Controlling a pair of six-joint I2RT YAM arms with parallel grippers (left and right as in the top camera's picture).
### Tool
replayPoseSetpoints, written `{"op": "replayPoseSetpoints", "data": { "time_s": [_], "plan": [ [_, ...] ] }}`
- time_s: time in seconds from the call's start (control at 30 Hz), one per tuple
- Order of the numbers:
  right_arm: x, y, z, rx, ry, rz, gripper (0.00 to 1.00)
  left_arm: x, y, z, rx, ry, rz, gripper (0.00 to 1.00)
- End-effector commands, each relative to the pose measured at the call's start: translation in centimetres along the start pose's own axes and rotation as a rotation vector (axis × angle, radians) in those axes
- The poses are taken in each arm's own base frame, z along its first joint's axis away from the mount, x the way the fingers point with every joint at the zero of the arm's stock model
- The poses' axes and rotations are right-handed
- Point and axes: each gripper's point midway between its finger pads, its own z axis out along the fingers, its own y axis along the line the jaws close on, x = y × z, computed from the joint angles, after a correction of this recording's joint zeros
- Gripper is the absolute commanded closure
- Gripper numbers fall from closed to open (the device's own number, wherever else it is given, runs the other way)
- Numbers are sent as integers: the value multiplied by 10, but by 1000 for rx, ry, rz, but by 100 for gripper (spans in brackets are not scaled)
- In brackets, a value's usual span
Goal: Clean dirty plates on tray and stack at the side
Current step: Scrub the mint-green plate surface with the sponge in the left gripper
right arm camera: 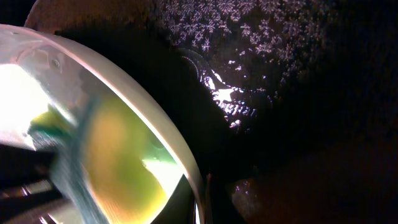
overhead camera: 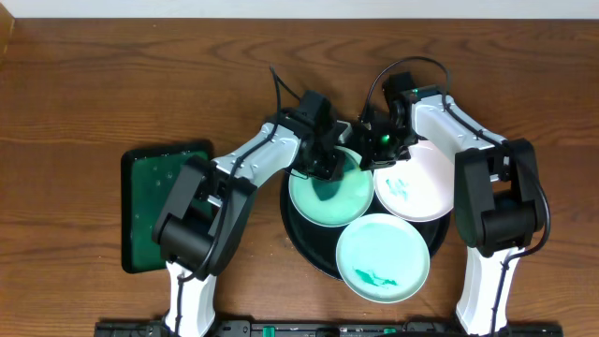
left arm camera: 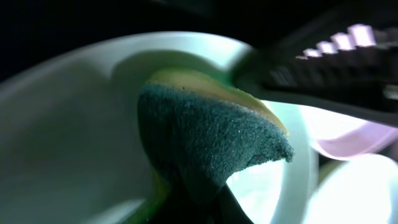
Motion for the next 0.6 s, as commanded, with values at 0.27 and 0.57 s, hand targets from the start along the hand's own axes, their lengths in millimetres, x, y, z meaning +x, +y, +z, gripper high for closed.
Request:
{"op": "replayPoseSetpoints", "data": {
  "time_s": [0.27, 0.57],
  "plan": [
    [1, -11, 9, 26, 12, 42, 99, 50, 7, 40, -42, 164, -149, 93],
    [2, -12, 9, 27, 15, 44, 99, 48, 97, 5, -377, 85, -420, 93]
  ]
}}
